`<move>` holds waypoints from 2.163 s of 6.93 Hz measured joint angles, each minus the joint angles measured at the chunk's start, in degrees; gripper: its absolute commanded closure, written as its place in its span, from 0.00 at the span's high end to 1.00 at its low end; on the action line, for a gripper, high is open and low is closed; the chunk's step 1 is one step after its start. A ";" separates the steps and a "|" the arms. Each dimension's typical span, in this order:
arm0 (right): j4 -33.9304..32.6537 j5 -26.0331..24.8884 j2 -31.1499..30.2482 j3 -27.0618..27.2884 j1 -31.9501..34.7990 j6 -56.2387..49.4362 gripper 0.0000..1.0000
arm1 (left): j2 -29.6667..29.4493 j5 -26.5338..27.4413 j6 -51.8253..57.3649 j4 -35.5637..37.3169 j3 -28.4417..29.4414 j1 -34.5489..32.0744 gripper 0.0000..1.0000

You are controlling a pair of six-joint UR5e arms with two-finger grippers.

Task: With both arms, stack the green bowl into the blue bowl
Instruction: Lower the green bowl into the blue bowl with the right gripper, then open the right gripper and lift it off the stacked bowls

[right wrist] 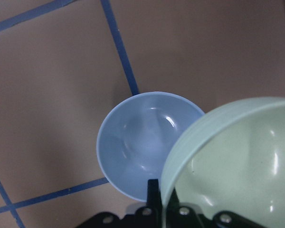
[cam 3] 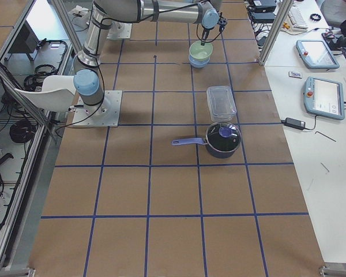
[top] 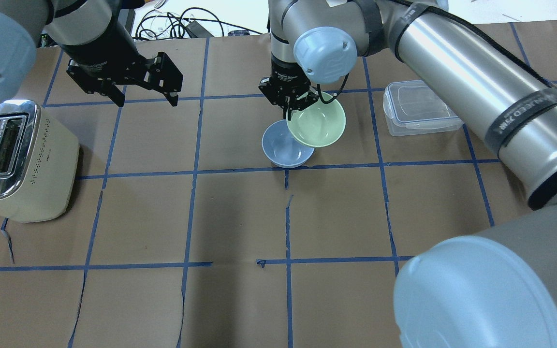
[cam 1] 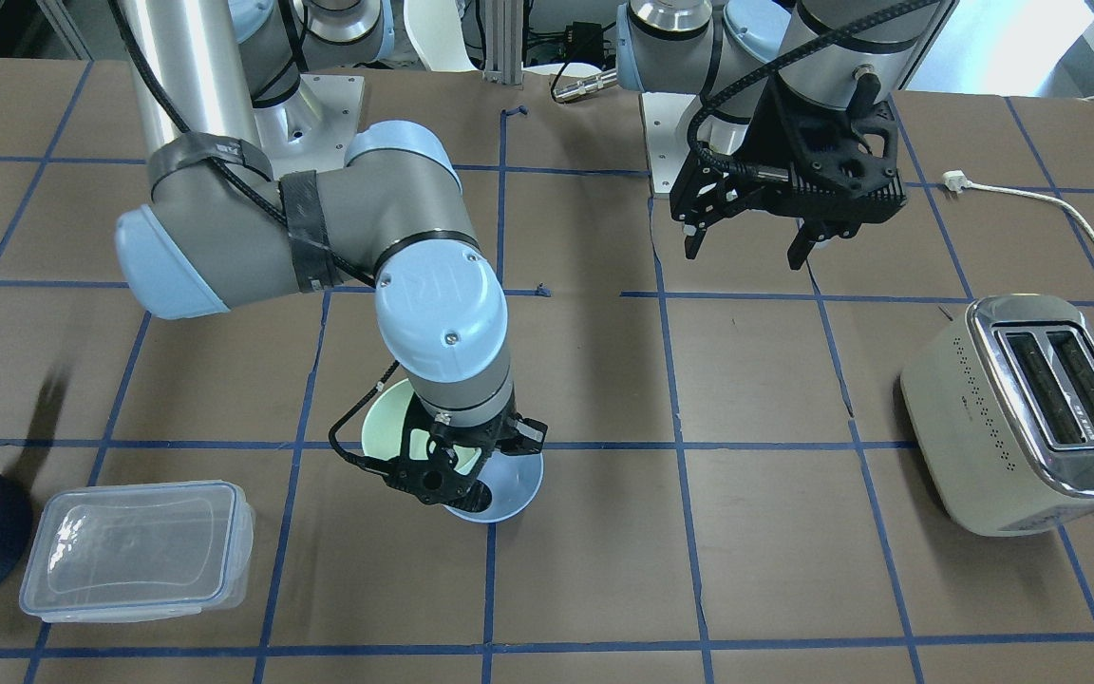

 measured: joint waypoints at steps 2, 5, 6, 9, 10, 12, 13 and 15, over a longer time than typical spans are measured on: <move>-0.33 1.09 2.33 -1.42 1.05 1.04 0.00 | 0.30 -0.09 -0.21 1.22 -1.16 1.07 1.00; -1.98 2.95 4.62 -1.58 2.49 1.64 0.00 | 0.48 -0.08 -0.26 1.82 -2.69 1.64 1.00; -2.20 3.22 5.08 -1.52 3.02 1.96 0.00 | 0.49 -0.10 -0.26 1.81 -2.74 1.73 1.00; -1.70 2.63 5.65 -1.37 3.70 2.79 0.79 | 0.49 -0.13 -0.21 1.85 -2.64 1.84 1.00; -1.77 2.47 5.65 -1.35 3.65 2.51 1.00 | 0.45 -0.16 -0.17 1.87 -2.61 1.87 1.00; -1.90 2.12 4.99 -1.92 2.69 1.20 1.00 | 0.42 -0.19 -0.16 1.88 -2.72 1.87 1.00; -1.09 2.21 4.11 -2.60 1.82 0.31 1.00 | 0.41 -0.19 -0.17 1.88 -2.75 1.87 1.00; 3.27 2.35 1.24 -3.56 -0.96 -3.46 1.00 | 0.41 -0.17 -0.18 1.88 -2.77 1.87 1.00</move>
